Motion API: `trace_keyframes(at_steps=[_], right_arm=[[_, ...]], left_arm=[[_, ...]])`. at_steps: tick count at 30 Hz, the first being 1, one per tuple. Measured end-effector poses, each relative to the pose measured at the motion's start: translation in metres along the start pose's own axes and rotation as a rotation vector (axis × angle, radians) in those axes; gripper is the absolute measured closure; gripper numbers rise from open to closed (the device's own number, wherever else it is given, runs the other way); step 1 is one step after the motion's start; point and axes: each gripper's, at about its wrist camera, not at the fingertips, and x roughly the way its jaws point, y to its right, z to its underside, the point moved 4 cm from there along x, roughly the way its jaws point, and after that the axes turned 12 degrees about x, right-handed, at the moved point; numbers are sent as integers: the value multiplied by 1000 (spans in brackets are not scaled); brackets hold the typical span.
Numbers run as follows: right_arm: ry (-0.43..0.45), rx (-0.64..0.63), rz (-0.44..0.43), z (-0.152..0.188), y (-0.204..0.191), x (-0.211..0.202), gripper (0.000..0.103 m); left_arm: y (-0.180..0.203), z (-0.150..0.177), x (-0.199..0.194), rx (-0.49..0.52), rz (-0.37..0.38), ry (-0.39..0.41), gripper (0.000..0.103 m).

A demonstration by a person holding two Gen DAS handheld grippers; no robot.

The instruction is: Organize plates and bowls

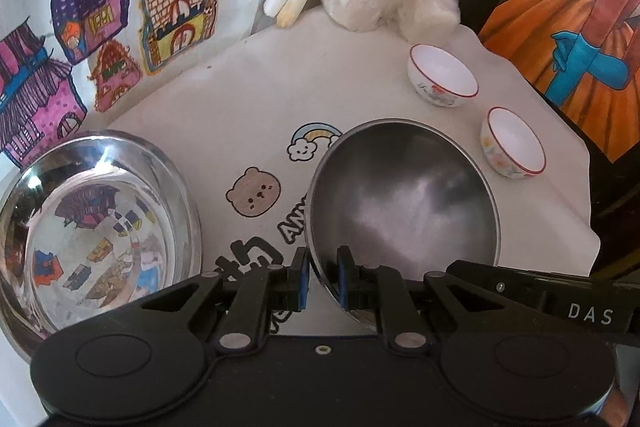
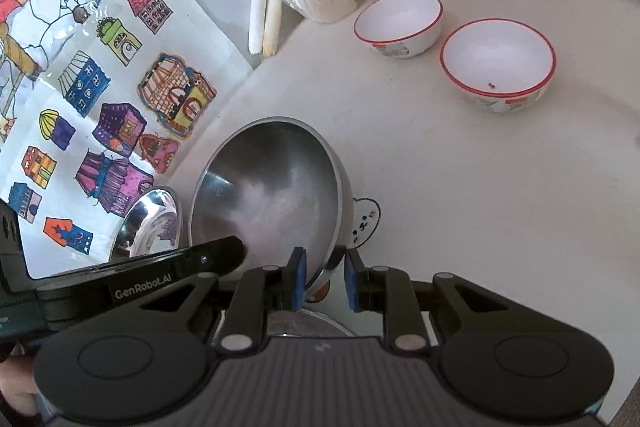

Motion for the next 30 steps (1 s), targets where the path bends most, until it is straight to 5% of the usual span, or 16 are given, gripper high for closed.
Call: trace_keyframes(at_steps=[30], right_arm=[[-34,-24,-15,-2,-9,9,76]], left_arm=[[-8,8,-2,-36,5,-18,81]])
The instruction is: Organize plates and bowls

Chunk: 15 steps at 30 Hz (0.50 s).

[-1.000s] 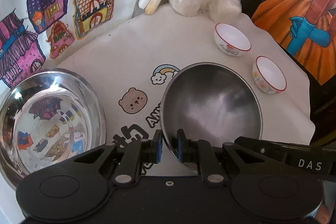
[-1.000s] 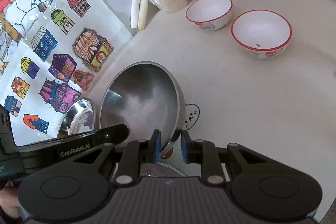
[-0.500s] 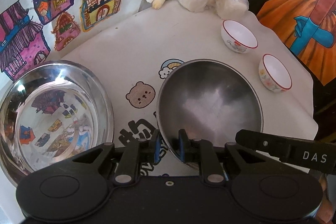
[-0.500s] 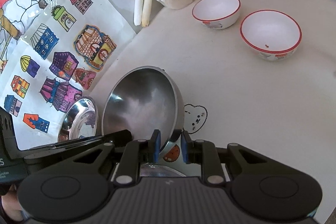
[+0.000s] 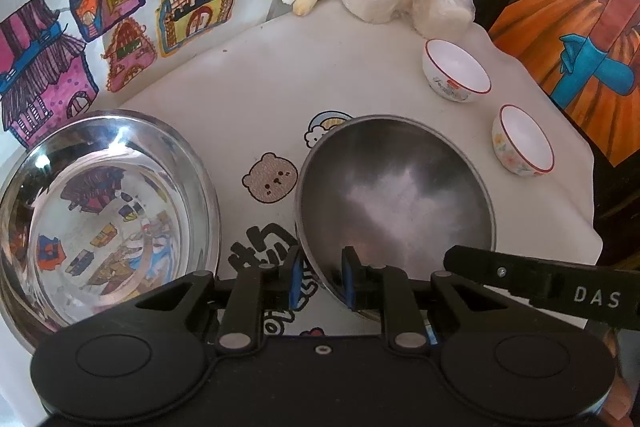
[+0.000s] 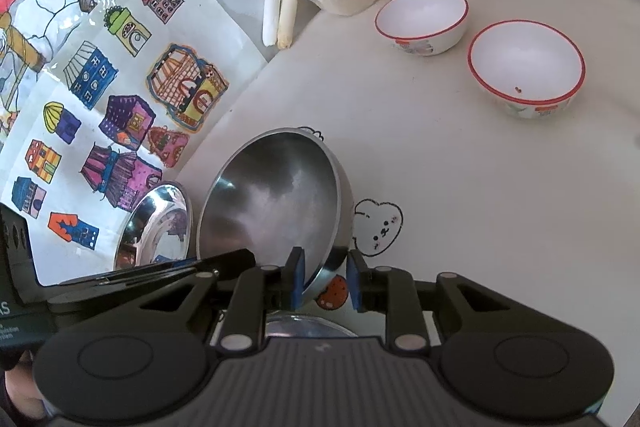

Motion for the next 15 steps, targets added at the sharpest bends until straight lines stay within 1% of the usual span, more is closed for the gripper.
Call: trace_keyframes(at_steps=[1,5,6,7,8,9,11,13,14,15], right_arm=[[-2,-1,1,0,1,0,75],[6,-16,-2,2,1,-1,68],[9,-23,-5,2,1,-3,66],[11,-30,-6,3,1,-5,65],[14,-38,-6,4,2,-7,63],[15,-47,-6,5,3,-9,58],[25,-66,-9,9,4,-13,51],[32,-81,-12,10,5,-16,48],[32,-87,-12,11,6,-17,46],[32,-91,-11,12,6,-18,44]], left_arm=[[1,0,-1,2,1,4,80],[4,2,-7,8,-7,17,76],[5,3,-8,11,-12,20,72],[5,5,-10,14,-18,27,70],[6,7,-13,19,-24,34,64],[6,9,-15,23,-32,42,59],[6,11,-19,26,-43,55,54],[7,13,-23,34,-49,68,51],[8,14,-25,39,-55,72,47],[8,14,-26,43,-62,78,41]])
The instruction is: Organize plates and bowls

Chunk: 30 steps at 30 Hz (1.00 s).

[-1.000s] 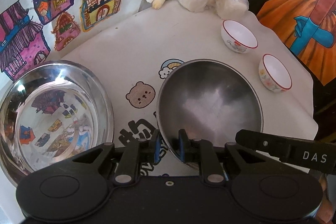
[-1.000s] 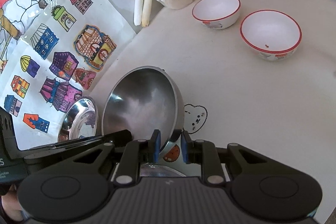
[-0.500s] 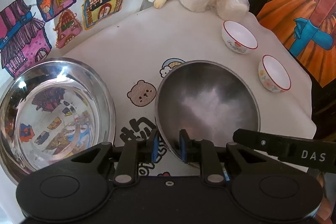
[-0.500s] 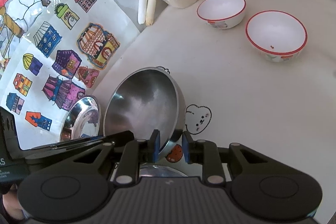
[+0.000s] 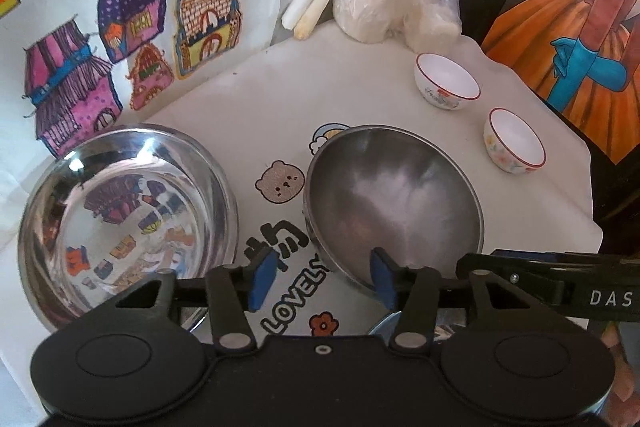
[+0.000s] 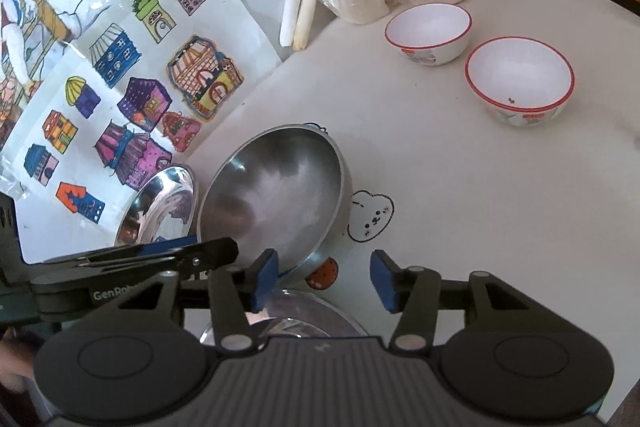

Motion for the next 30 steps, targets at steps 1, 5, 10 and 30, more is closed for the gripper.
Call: trace_keyframes(at_steps=[1,5,10,30], right_arm=[[-2,-4,0,1,0,-1,42],[2,-26,8,7,4,-5,29],[4,-74,11,17,6,-16,22],[-123,-152,46,71,29,-34,18]], left_arm=[[0,0,-2,3,-9,9,37],[0,3,-13,11,-39,47,22],[4,15,-27,45,-44,75,13],[15,90,-36,89,96,15,1]])
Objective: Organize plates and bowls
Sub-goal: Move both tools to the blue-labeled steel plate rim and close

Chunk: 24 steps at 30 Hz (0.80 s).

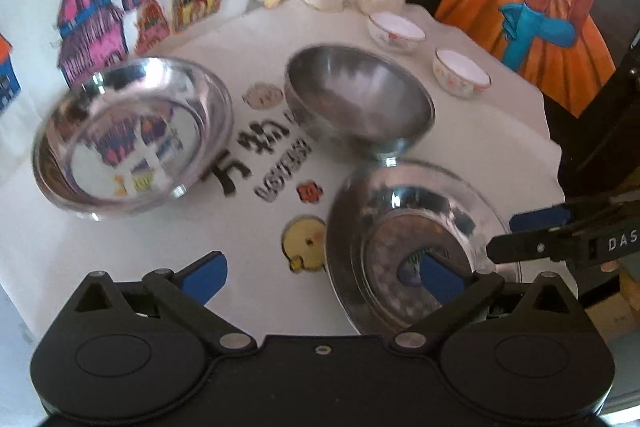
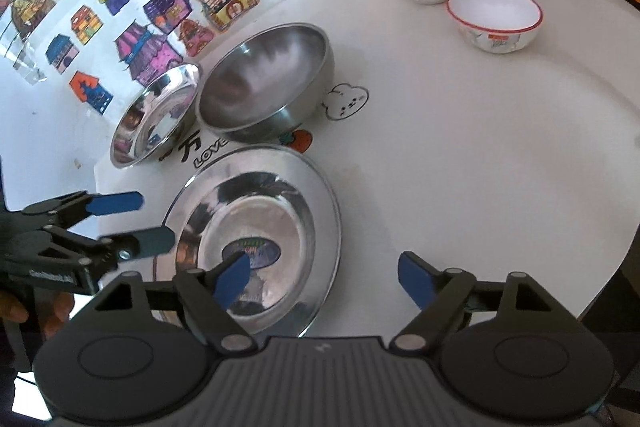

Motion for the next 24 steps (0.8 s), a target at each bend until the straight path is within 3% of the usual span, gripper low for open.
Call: trace_keyframes(at_steps=[5,10,16,18,22,23,24], right_arm=[[-2,-25,16,7,-3,2,23],[-2,-59,13,11,-10,-1,31],[10,-79,23,13,-16,-2,53],[14,-79,30,13,-17,-2,61],[28,-77,51,13,-15,-3,73],[30,-75,54,13,-15,-3,77],[29,-73,48,13,-14,-3,78]], left_arm=[[1,5,8,4,6,-27,2],[3,3,8,22,-14,-32,15],[2,1,7,0,-2,-19,33],[2,1,6,-1,3,-15,51],[1,3,6,-22,24,-9,71],[1,3,6,-25,37,-8,81],[1,4,6,-27,48,-5,82]])
